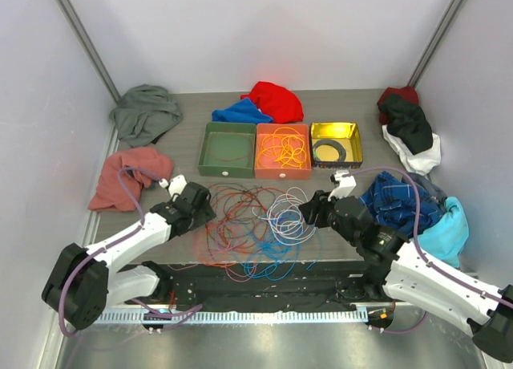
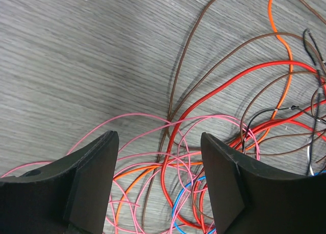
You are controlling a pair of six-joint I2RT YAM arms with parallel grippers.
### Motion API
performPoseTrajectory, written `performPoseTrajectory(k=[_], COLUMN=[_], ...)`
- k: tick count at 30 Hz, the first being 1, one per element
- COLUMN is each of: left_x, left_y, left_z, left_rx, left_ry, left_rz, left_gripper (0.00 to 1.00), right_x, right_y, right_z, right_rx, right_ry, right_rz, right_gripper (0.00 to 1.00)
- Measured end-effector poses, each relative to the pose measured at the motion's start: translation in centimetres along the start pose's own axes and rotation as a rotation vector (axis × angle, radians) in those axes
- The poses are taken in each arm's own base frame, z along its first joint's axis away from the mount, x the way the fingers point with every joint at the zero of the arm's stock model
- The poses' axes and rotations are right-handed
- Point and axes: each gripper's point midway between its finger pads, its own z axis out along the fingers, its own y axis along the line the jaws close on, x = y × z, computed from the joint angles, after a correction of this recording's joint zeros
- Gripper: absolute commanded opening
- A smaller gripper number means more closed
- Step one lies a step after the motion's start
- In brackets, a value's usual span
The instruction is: Untangle the cables
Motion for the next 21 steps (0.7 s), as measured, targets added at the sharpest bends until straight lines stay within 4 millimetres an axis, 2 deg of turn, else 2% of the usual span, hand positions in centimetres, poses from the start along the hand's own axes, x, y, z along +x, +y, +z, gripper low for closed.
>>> performPoseTrajectory(k=[6,9,10,12,14,17,21], left_x=[0.2,-0.6,-1.1,-1.7,-2.0,-1.6,-1.1], left_y=[-0.5,-1.5,-2.0,-3.0,-3.7,-3.7,-3.3], left_z=[0.7,0.8,0.9,1.2,1.7,2.3,2.6], left_rx=[0.003,0.009,0.013,0.019,0.022,0.011,0.0], left_ry=[0.012,0.0,-0.006,-0.013,-0.014,0.001,0.016], left_rz=[0.023,0.042,0.05,0.064,0.073,0.088,0.095], left_gripper=[0.68,0.66,0.62,0.46,0.41,0.41,0.48], right_x=[0.3,0.6,0.7,0.8,0.9,0.9,0.9], right_y=[-0.1,-0.3,-0.3,-0.4,-0.4,-0.4,-0.4], right_z=[0.2,0.4,0.5,0.5,0.5,0.5,0.5], right_rx=[0.007,0.015,0.018,0.02,0.021,0.021,0.022], right_ry=[0.011,0.024,0.027,0.032,0.033,0.033,0.033], right_rz=[-0.004,-0.009,-0.01,-0.012,-0.013,-0.013,-0.014], right_gripper=[0.5,0.5,0.5,0.5,0.5,0.5,0.5])
